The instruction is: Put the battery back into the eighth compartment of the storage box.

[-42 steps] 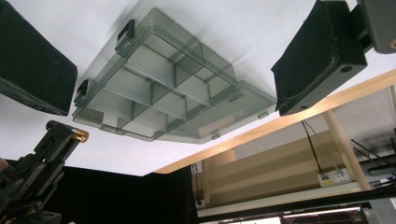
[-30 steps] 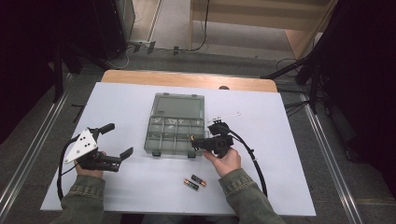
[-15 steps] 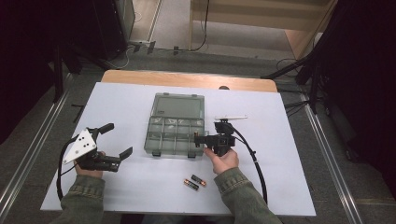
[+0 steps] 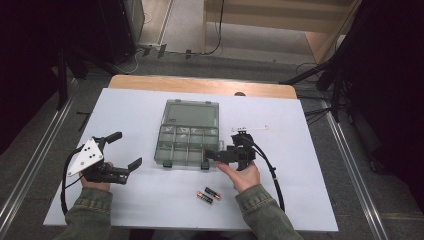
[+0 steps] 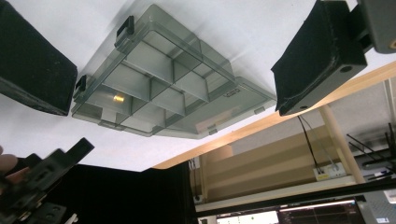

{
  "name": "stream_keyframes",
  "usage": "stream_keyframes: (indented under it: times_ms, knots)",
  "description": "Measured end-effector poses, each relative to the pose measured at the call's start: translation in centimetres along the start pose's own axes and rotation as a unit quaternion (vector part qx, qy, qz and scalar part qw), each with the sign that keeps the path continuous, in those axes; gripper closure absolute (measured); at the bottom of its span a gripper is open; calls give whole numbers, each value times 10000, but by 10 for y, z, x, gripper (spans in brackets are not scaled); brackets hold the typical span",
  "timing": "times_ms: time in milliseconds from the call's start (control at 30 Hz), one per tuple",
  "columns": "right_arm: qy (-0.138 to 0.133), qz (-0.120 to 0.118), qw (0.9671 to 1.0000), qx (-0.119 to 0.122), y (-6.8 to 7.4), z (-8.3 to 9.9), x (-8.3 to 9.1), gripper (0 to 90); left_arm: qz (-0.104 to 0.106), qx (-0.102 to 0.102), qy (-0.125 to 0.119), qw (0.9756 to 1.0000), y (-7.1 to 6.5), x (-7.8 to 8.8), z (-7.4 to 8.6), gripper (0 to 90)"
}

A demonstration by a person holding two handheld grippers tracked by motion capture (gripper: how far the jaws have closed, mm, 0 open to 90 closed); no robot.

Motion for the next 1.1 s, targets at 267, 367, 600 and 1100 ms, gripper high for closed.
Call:
stream_keyframes:
  times_ms: [267, 367, 600, 1100]
  knots:
    - [-19, -164, 9978, 640, 10, 1, 15, 0, -1, -6, 4, 10000, 1, 0, 0, 0]
    - [212, -310, 9958, 833, 17, 6, 15, 0, 25, 7, 0, 10000, 0, -1, 0, 0]
    - [687, -312, 9841, 1610, 40, 18, 11, 0, 36, 10, 32, 10000, 0, -2, 1, 0]
    - [1341, -238, 9657, 2209, 51, 33, 0, 1, 44, 19, 40, 10000, 0, -2, 1, 0]
Point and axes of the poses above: each handheld gripper's, and its own axes: x roughly backward along the jaws, z roughly out of its underside, y roughly to its left, the point moved 8 cm from there along -x, roughly forward along the jaws, and after that the axes turned 7 degrees about x, right-handed, at the moved point
